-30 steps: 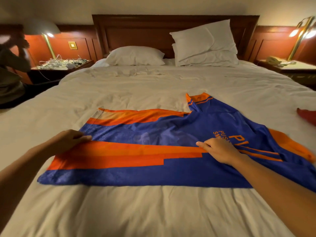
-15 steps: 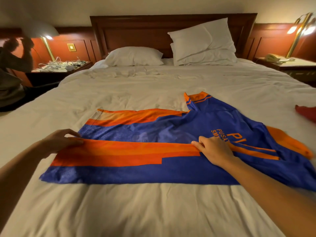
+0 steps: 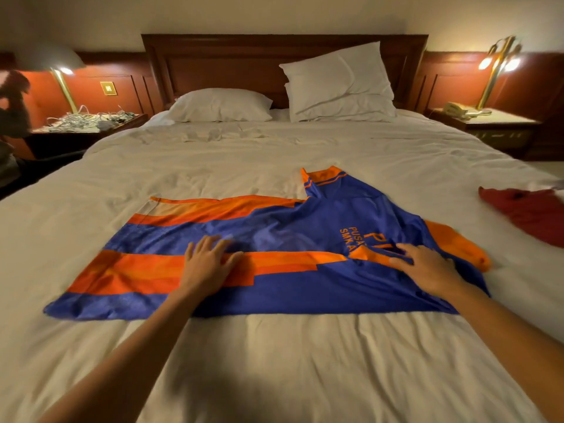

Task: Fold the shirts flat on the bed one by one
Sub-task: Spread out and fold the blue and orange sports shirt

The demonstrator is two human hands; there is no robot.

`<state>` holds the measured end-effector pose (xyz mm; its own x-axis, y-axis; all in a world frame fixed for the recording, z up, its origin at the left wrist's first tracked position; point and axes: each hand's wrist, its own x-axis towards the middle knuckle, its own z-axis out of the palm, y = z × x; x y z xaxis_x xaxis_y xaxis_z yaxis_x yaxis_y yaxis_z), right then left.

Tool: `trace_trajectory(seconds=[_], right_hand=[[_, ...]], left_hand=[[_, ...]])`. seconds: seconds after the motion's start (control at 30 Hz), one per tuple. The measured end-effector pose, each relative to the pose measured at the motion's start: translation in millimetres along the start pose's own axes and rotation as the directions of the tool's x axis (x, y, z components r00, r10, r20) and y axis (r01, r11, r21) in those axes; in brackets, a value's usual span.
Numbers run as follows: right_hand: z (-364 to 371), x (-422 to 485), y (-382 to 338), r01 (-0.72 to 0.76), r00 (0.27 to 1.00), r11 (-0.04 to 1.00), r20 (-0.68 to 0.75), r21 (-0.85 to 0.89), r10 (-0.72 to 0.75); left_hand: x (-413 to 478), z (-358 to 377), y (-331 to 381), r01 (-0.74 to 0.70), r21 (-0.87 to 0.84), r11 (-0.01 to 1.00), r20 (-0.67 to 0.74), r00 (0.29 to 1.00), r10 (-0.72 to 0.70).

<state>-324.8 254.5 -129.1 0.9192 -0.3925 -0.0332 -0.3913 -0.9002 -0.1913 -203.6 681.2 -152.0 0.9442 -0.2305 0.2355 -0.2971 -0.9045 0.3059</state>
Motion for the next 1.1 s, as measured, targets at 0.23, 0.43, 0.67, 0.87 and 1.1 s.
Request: trace_trajectory(seconds=[0.23,0.43,0.67,0.87,1.1], right_hand=[[-27,18,17,0.223,0.969,0.969,-0.134,0.109,-0.207],[-62,44,-8,0.235,0.899,0.971,-0.387,0.032,-0.205],[-18,-39,53,-0.036,0.962,0.947,-0.246,0.320,0.119],[3,-55,85,0.022,0.954,0.934,-0.287,0.357,0.087],[-27,-22,132,0.153,0.982,0.977,-0.134,0.149,-0.134]], left_hand=[[-4,50,73,-0.059,-0.051,0.997,0.201,0.977,0.068],[-4,56,67,-0.047,-0.038,0.998,0.198,0.979,0.054],[-4,56,67,-0.043,-0.029,0.999,0.217,0.975,0.048],[-5,55,67,-0.038,-0.023,0.999,0.226,0.973,0.043],[-5,53,70,-0.034,-0.013,0.999,0.242,0.970,0.036]])
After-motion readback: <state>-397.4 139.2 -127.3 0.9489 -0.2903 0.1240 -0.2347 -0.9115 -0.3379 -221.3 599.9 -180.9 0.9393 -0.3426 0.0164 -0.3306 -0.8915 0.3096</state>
